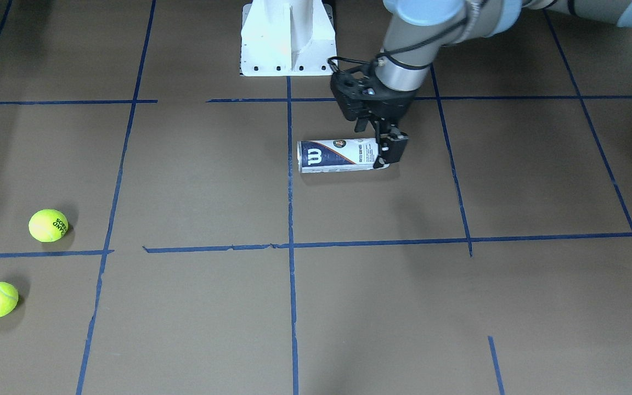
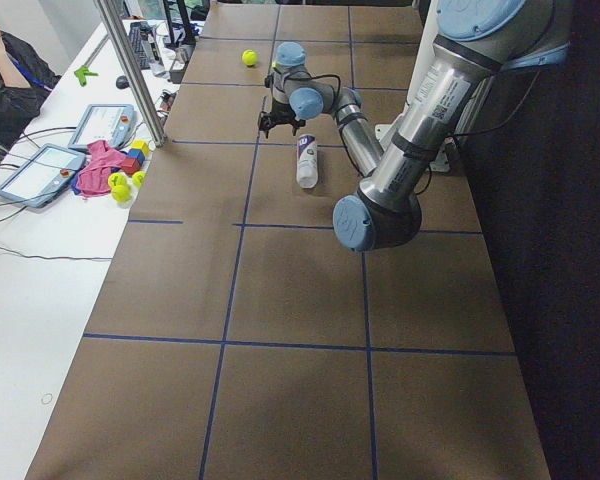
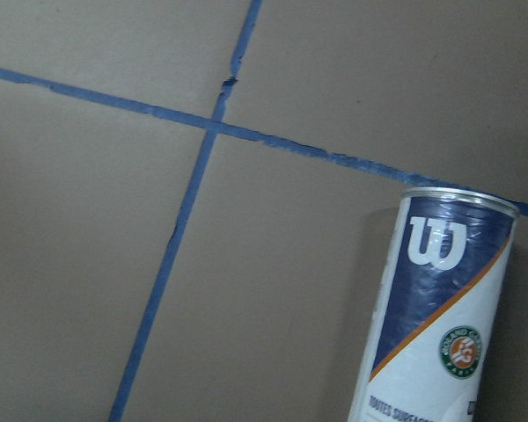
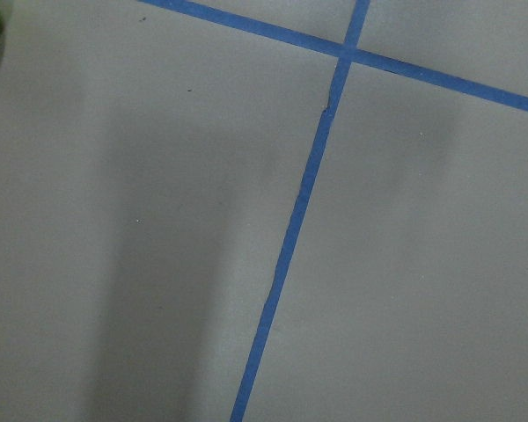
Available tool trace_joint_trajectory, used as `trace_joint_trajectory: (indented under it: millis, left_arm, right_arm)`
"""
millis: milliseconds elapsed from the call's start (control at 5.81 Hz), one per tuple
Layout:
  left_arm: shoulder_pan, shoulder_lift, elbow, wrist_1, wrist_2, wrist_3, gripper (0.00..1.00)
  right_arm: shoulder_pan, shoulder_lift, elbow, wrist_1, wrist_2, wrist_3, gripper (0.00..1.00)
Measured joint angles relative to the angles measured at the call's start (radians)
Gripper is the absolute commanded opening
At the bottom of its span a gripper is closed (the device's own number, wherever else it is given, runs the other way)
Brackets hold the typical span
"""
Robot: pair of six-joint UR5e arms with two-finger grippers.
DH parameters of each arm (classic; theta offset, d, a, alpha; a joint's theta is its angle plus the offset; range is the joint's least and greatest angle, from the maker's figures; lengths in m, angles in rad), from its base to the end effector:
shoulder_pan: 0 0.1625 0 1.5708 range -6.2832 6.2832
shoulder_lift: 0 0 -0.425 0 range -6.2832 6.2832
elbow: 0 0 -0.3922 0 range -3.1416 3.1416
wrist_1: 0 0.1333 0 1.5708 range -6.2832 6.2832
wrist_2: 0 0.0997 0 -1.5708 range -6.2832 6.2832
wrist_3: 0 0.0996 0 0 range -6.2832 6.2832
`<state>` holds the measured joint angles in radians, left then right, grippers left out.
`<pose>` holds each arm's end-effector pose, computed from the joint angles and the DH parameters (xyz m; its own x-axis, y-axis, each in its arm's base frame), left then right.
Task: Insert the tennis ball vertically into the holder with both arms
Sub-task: 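Reach the left gripper down to the lying tennis ball can and grasp it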
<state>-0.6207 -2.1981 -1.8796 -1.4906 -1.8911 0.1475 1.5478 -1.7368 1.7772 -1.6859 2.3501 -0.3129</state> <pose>0.4440 -0.4428 0.1774 0.2763 0.9565 -0.0932 -0.5802 0.2433 0.7773 0.0537 -0.4171 0.6439 0.6708 -0.2726 0.6898 0.2411 0.9596 0.1447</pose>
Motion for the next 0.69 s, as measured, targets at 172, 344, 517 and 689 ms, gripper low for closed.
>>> trace_joint_trajectory:
  millis: [172,344,517,689]
  left_arm:
    - [0.067,-0.054,0.011,0.102,0.077,0.020,1.00]
    - [0.129,-0.115,0.034,0.213,0.155,0.040,1.00]
    - [0.168,-0.189,0.101,0.295,0.214,0.056,1.00]
    - [0.182,-0.260,0.193,0.336,0.252,0.068,1.00]
  right_arm:
    - [0.000,-0.001,-0.001,0.000,0.000,0.000,1.00]
    - [0.000,-0.001,-0.001,0.000,0.000,0.000,1.00]
    - [0.000,-0.001,-0.002,-0.001,0.000,0.000,1.00]
    - [0.000,-0.001,-0.002,0.000,0.000,0.000,1.00]
